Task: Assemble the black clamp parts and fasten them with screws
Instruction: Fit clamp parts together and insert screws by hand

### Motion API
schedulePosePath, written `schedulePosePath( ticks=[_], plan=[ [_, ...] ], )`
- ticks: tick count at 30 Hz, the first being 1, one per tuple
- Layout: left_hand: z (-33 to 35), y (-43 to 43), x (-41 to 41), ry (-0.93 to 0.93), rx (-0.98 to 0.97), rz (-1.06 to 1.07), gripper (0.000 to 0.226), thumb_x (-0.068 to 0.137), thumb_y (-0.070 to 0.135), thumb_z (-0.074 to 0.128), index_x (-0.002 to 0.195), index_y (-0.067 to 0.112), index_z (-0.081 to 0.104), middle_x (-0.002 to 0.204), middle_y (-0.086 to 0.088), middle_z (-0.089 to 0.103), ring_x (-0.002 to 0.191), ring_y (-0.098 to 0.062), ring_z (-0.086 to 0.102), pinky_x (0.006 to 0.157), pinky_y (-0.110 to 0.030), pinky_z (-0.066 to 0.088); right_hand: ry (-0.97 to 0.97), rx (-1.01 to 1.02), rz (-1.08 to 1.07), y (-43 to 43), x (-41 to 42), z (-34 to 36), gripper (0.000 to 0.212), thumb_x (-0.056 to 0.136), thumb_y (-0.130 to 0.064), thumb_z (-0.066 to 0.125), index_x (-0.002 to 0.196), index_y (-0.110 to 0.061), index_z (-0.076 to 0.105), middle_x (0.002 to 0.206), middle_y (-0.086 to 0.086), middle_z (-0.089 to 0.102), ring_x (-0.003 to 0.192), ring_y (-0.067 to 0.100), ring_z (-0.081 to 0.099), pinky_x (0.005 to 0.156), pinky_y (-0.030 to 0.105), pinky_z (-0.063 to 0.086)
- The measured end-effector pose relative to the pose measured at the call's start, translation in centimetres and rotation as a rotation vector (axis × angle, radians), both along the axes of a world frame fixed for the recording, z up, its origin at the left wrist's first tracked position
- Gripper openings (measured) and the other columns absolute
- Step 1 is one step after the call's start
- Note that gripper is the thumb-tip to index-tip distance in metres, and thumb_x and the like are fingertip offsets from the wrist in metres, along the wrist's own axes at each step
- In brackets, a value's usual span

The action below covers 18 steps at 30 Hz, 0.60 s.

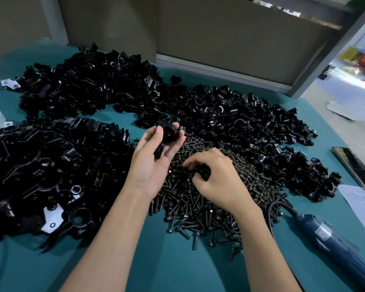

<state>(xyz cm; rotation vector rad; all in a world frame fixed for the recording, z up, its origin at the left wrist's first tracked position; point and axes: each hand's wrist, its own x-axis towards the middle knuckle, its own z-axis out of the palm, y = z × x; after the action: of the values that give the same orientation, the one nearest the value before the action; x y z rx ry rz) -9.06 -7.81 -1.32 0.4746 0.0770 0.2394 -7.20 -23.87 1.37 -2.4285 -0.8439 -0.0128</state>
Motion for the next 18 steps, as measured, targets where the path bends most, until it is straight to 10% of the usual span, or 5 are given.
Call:
schedulePosePath(
  ticks=[10,18],
  plan=[
    [0.0,-0.1,0.0,-0.007,0.017,-0.01,0.02,0.097,0.016,0.055,0.113,0.005,0.053,0.111,-0.016,0.074,0.105,-0.03,0.071,0.088,-0.035,0.058,0.021,-0.076,0.038,-0.7,0.3,0.2,0.006,0.085,-0.02,0.077,0.086,-0.024,0.072,0.101,-0.015,0.059,0.102,0.009,0.056,0.095,0.034,0.046],
    [0.3,-0.7,-0.2,0.012,0.047,-0.058,0.031,0.091,0.016,0.058,0.117,0.003,0.052,0.114,-0.019,0.072,0.107,-0.032,0.07,0.088,-0.038,0.059,0.132,0.649,-0.206,-0.3,1.4,0.7,0.017,0.099,-0.001,0.054,0.098,-0.013,0.066,0.081,0.002,0.07,0.063,0.012,0.065,0.064,0.025,0.055]
  ],
)
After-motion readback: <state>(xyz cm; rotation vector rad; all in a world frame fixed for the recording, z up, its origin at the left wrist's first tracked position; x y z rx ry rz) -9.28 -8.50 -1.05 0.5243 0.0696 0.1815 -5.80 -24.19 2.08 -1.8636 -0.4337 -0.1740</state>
